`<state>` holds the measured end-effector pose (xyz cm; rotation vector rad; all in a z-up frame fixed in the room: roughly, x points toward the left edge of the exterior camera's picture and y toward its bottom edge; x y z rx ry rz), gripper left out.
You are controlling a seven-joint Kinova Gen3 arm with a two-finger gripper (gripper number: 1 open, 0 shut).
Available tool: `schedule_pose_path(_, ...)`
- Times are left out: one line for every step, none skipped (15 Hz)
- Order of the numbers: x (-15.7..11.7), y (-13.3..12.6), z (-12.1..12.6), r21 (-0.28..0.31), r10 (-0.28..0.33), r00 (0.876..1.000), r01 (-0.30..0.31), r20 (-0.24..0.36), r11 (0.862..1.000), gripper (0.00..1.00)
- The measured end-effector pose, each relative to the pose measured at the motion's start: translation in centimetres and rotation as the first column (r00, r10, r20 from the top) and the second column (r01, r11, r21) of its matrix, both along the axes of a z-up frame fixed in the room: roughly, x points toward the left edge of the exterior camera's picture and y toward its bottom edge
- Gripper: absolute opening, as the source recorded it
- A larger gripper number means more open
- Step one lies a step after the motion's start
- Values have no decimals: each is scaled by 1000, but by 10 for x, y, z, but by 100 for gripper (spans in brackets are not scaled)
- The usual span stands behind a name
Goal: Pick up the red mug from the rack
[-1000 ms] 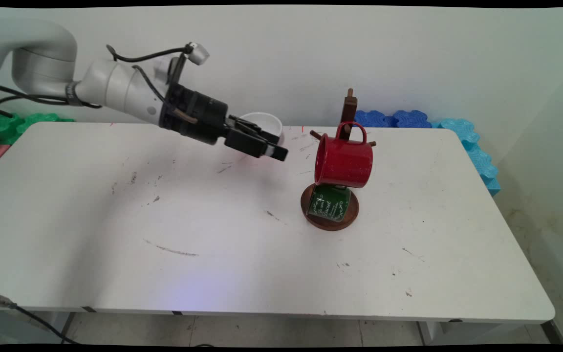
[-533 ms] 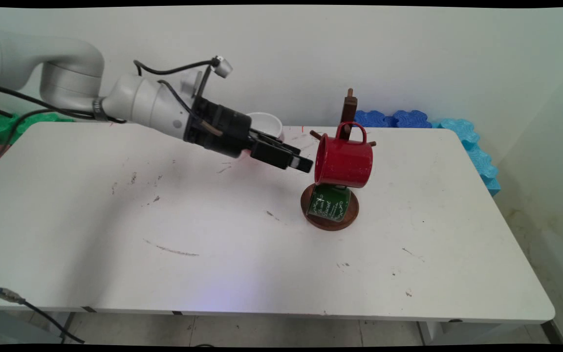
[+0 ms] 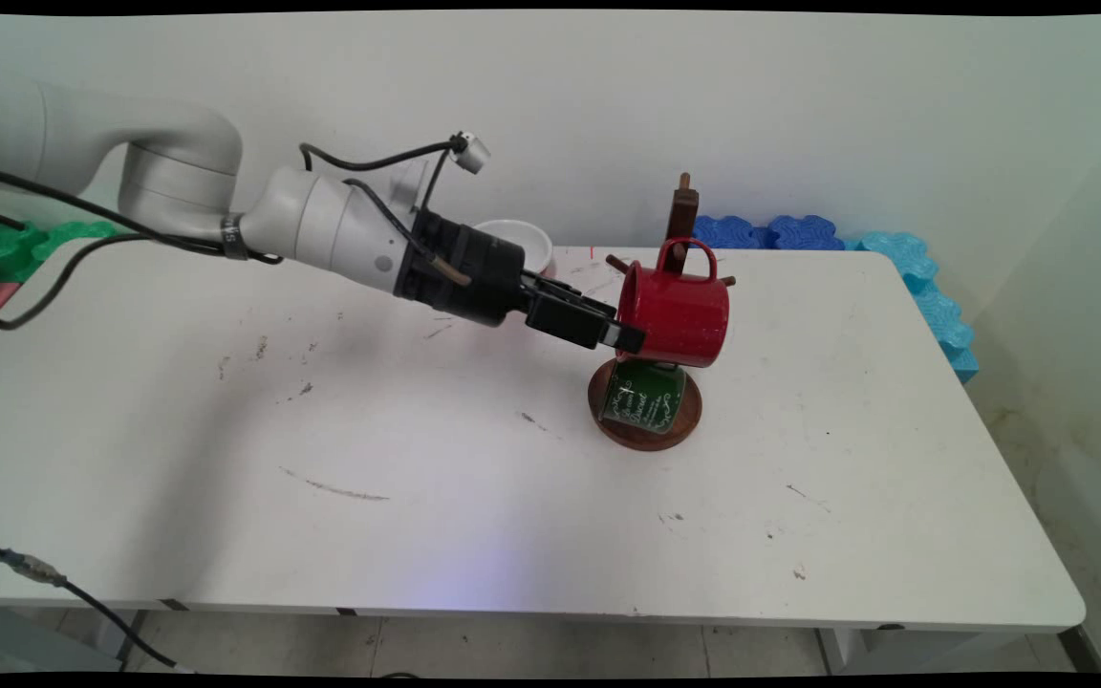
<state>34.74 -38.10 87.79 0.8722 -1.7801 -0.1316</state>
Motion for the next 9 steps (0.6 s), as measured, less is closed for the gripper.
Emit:
schedule_pose_path(-2,0,-1,-1,2,1000,-2,0,1000,100)
schedule_pose_path(-4,0,-3,-2,4,1000,-4,1,1000,100)
schedule_pose_path(-6,0,-4,-3,5,1000,-5,1,1000,100)
schedule_pose_path(-7,1,-5,-4,7,1000,-7,2,1000,100)
schedule_pose_path(-8,1,-6,-5,8,1000,-8,2,1000,100)
schedule_pose_path(-9,1,-7,-6,9,1000,-9,3,1000,100)
schedule_pose_path(-10,1,-8,-7,10,1000,-10,3,1000,100)
schedule_pose_path(-11,1,-8,-8,11,1000,-11,3,1000,100)
schedule_pose_path(-12,1,-9,-10,13,1000,-13,2,1000,100)
